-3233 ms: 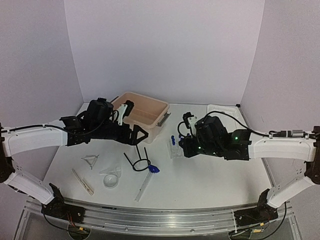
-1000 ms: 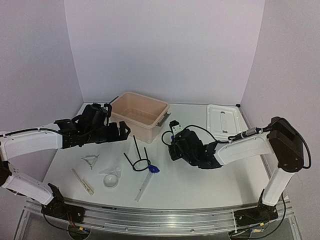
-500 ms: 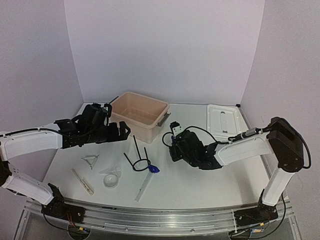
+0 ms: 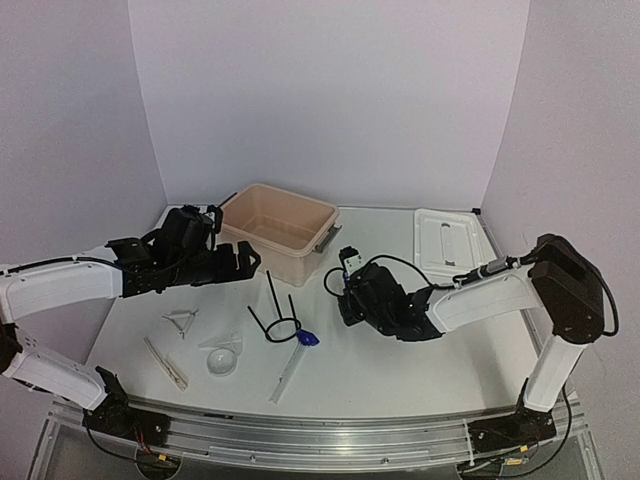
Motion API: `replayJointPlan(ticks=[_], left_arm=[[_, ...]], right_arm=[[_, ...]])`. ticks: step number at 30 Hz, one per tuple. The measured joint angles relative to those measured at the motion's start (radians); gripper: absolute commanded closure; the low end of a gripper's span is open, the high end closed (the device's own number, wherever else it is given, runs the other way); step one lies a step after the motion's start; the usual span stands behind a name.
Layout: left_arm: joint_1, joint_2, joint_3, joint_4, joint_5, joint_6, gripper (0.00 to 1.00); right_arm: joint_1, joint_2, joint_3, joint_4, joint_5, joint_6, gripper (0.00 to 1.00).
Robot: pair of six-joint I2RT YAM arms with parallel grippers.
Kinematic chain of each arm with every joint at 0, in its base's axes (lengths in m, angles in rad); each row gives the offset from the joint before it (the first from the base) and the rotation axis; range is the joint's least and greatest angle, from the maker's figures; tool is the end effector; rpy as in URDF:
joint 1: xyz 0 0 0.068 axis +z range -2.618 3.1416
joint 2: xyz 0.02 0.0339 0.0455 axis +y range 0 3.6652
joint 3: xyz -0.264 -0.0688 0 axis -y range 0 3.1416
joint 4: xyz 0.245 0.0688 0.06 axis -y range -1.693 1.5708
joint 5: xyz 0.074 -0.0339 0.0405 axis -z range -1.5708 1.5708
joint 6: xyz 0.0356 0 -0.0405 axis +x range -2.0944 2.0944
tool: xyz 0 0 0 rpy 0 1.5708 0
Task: Organize the chemistry lab equipment
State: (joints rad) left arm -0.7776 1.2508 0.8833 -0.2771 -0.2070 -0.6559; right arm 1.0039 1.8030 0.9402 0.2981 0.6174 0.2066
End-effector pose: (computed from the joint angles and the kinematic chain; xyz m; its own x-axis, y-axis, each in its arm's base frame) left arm 0.2005 -0.1871 0.2667 -0.6867 -0.1615 -0.7088 0.1902 0.9011 -0.3896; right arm 0.2175 0.3033 0.1682 -0.3685 -0.2674 -0.8903 -0.3572 0.9249 -0.1299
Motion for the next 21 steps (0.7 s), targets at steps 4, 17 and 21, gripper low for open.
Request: replayJointPlan(ticks=[4,17,21], left_arm=[[0.0,-0.003,0.0,0.008,0.004,0.0,0.0],[0.0,-0.007,0.0,0.016,0.013,0.0,0.0],[0.0,-0.007,0.0,0.016,0.015,0.0,0.0]], right_arm=[[0.0,0.003,-0.003,0.001,0.001,0.003,1.0],[0.0,0.031,-0.021,0.045,0.013,0.025,1.0],[0.0,0.034,-0.026,0.055,0.018,0.035,1.0]])
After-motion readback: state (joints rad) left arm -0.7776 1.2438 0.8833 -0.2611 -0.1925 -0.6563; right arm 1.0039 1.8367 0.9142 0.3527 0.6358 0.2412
